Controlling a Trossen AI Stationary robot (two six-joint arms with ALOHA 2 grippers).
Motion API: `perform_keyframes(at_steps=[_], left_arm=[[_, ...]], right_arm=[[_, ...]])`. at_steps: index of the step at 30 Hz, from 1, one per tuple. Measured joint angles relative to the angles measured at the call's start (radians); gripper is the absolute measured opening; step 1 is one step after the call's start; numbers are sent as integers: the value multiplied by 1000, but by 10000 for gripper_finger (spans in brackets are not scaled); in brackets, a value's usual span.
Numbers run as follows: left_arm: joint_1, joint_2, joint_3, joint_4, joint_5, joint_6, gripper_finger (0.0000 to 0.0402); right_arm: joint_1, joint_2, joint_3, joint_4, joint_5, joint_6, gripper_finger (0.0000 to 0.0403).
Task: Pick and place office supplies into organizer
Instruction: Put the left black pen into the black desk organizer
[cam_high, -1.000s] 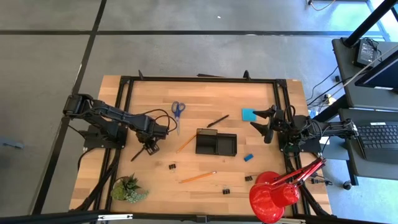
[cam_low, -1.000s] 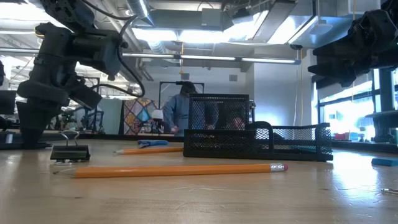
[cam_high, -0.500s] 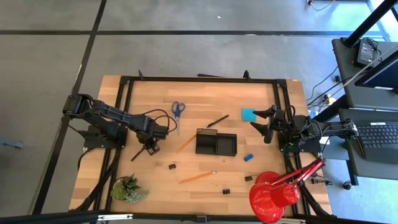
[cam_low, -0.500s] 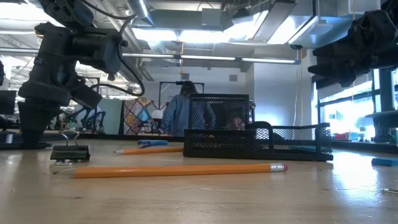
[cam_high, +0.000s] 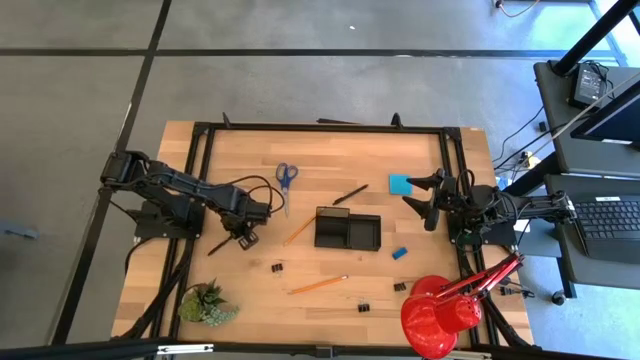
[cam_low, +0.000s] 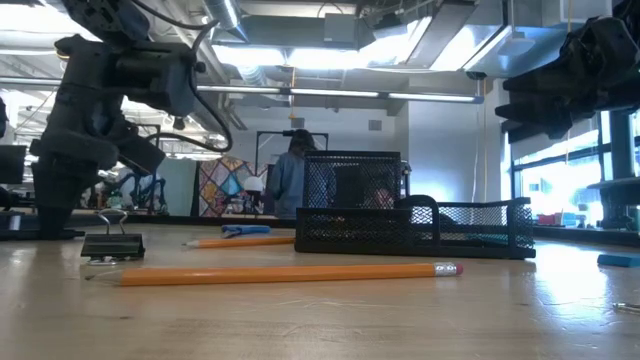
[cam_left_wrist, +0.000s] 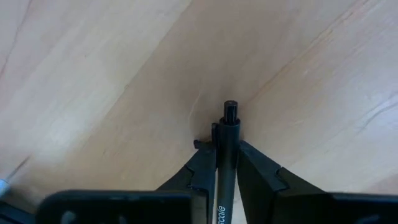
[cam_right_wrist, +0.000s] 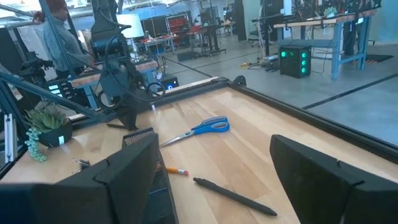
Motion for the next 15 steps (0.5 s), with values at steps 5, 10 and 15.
perform_keyframes(at_steps=[5, 10, 15], left_arm=[[0, 5, 31, -20, -4, 29, 37], [9, 5, 103, -15, -16, 99, 35], [39, -20, 179, -25, -9, 149, 34]], right_arm=[[0, 0, 0, -8, 0, 0, 310], [0, 0, 0, -19, 0, -1, 310], [0, 0, 0, -28, 0, -1, 310]])
